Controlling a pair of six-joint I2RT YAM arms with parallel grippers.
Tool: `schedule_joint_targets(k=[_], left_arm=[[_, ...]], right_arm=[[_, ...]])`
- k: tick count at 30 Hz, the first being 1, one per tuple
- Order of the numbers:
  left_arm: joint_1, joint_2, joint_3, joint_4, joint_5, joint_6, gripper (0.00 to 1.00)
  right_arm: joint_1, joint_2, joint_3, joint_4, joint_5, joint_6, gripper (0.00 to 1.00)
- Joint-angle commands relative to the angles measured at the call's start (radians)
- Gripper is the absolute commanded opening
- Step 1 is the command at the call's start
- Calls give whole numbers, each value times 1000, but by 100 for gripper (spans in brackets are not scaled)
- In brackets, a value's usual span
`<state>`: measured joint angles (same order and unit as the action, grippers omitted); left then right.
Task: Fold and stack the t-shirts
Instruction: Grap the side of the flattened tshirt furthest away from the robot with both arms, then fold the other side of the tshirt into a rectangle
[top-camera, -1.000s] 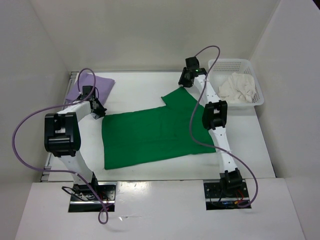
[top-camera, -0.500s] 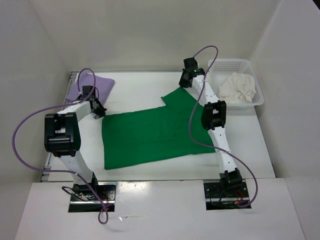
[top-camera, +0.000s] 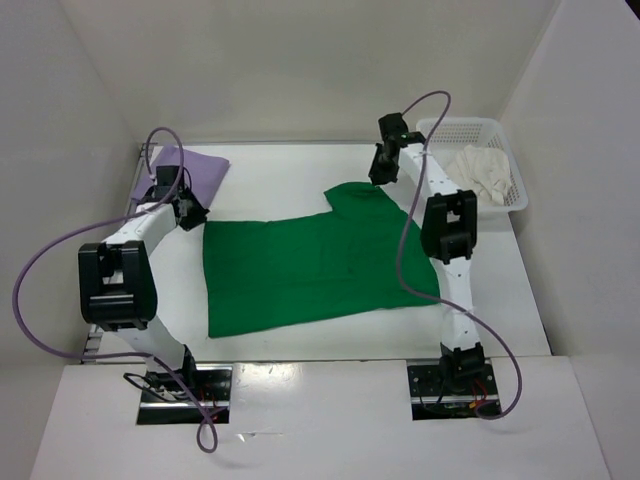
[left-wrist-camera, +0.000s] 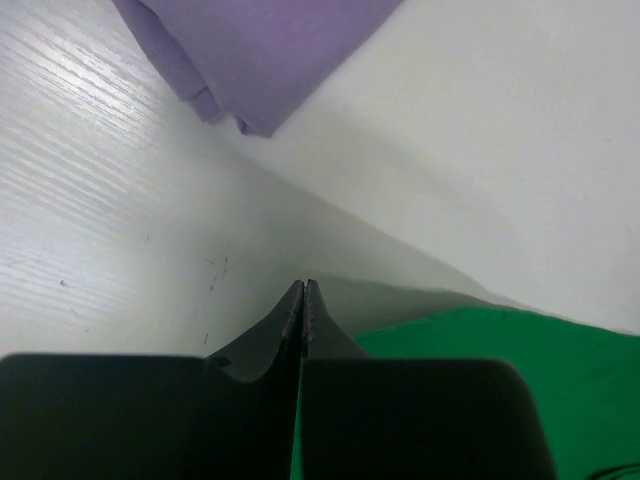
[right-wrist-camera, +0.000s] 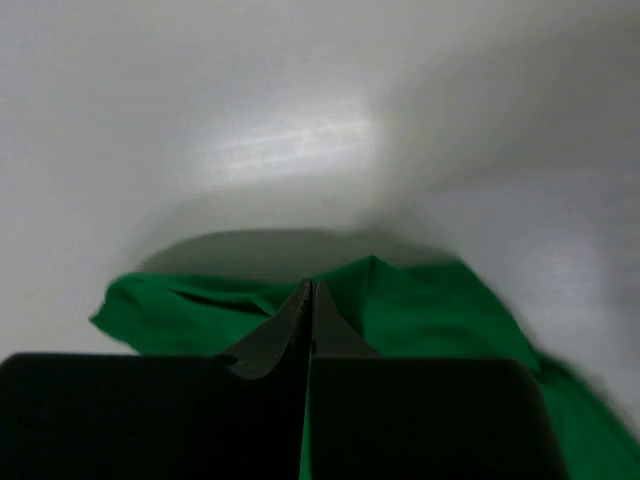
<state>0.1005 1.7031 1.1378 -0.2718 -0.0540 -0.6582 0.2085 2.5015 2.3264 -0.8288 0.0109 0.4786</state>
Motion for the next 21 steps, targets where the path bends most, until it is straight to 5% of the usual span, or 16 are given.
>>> schedule_joint_targets(k=[1,11,21], left_arm=[[-1,-98,-33,0,12,14,0],[-1,-235,-138,-75,69,3,0],[-1,-367,-170,-210,79,34,0]], right_arm=[[-24,-283,-209,80,-22,-9,0],[-67,-724,-841,135,-9,9,0],[-144,-1087,-1137,21,9,0,0]])
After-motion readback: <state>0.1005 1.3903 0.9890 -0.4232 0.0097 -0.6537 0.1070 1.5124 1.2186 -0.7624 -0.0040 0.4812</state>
